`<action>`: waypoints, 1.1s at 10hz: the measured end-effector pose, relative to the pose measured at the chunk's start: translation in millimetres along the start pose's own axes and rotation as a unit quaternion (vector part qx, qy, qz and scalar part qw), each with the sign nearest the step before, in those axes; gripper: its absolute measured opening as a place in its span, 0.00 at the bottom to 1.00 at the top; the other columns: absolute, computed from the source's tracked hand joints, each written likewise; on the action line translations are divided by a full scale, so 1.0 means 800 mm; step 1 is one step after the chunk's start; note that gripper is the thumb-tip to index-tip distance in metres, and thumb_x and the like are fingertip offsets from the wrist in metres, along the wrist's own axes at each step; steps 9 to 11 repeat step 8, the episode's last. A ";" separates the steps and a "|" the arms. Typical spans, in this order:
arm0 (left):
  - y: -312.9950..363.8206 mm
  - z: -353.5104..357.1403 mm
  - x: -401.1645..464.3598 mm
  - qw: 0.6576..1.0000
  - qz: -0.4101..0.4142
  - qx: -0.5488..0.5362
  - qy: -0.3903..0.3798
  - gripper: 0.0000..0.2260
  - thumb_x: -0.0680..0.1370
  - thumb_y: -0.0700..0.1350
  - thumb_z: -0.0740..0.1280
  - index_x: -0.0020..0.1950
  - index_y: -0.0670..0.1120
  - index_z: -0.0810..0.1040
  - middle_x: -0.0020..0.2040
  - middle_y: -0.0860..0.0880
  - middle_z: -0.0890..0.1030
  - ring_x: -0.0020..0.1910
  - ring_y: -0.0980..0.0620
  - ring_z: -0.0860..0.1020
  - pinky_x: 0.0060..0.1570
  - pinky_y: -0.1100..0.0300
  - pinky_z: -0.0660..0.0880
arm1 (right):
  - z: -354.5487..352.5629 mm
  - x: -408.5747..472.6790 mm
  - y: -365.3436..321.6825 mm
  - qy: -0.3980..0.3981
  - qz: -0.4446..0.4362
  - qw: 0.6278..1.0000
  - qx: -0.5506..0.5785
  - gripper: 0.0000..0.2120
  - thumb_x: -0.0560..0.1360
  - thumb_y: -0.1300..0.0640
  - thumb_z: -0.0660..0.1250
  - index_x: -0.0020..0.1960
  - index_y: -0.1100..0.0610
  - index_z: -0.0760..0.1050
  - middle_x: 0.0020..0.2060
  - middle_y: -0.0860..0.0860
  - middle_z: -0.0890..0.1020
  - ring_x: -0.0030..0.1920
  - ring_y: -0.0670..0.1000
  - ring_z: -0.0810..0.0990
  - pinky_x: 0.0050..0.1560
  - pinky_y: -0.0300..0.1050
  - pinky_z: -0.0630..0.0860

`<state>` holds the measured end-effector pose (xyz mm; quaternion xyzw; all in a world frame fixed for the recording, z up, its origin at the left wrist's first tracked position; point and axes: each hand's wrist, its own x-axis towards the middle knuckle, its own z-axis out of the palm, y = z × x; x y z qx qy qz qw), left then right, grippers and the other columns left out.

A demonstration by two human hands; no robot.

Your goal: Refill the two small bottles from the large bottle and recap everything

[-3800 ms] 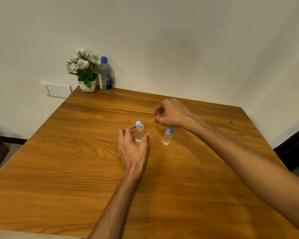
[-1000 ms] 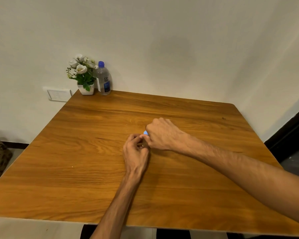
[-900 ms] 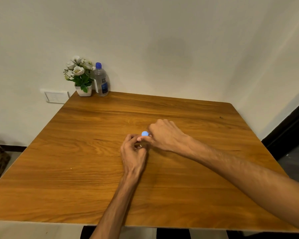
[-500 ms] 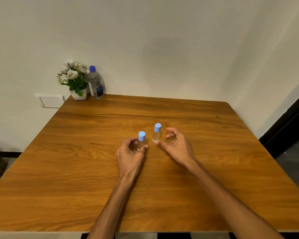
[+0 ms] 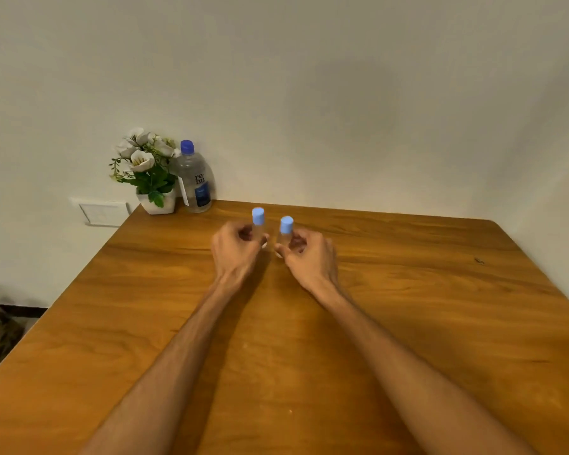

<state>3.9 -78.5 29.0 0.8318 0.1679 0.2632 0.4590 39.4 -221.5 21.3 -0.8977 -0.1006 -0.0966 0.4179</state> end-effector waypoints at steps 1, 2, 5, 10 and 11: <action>-0.009 0.015 0.065 1.000 0.008 0.022 0.015 0.08 0.77 0.43 0.76 0.53 0.40 0.86 0.43 0.49 0.84 0.38 0.55 0.80 0.47 0.54 0.83 | 0.033 0.058 -0.025 0.002 -0.007 1.000 0.029 0.12 0.72 0.42 0.76 0.45 0.50 0.84 0.35 0.43 0.84 0.37 0.45 0.84 0.38 0.46 0.83; -0.027 0.030 0.115 0.998 -0.004 0.046 0.036 0.06 0.78 0.42 0.75 0.53 0.41 0.86 0.45 0.46 0.87 0.38 0.53 0.81 0.48 0.52 0.84 | 0.062 0.106 -0.040 0.005 -0.012 0.999 0.043 0.09 0.74 0.46 0.76 0.46 0.52 0.84 0.37 0.45 0.84 0.39 0.46 0.84 0.35 0.41 0.80; -0.063 0.060 0.174 0.997 0.022 0.056 0.044 0.11 0.80 0.43 0.73 0.61 0.41 0.84 0.56 0.44 0.87 0.46 0.52 0.81 0.47 0.62 0.77 | 0.117 0.175 -0.014 0.042 -0.006 0.999 0.016 0.12 0.73 0.50 0.77 0.54 0.53 0.83 0.43 0.46 0.85 0.43 0.47 0.83 0.45 0.44 0.81; -0.062 0.059 0.166 0.996 -0.017 0.077 0.042 0.20 0.77 0.45 0.74 0.67 0.40 0.78 0.62 0.41 0.82 0.57 0.45 0.81 0.62 0.48 0.80 | 0.103 0.166 -0.015 -0.008 -0.002 1.000 -0.006 0.17 0.72 0.48 0.78 0.56 0.55 0.81 0.47 0.49 0.85 0.44 0.48 0.83 0.47 0.47 0.83; -0.062 0.059 0.166 0.996 -0.017 0.077 0.042 0.20 0.77 0.45 0.74 0.67 0.40 0.78 0.62 0.41 0.82 0.57 0.45 0.81 0.62 0.48 0.80 | 0.103 0.166 -0.015 -0.008 -0.002 1.000 -0.006 0.17 0.72 0.48 0.78 0.56 0.55 0.81 0.47 0.49 0.85 0.44 0.48 0.83 0.47 0.47 0.83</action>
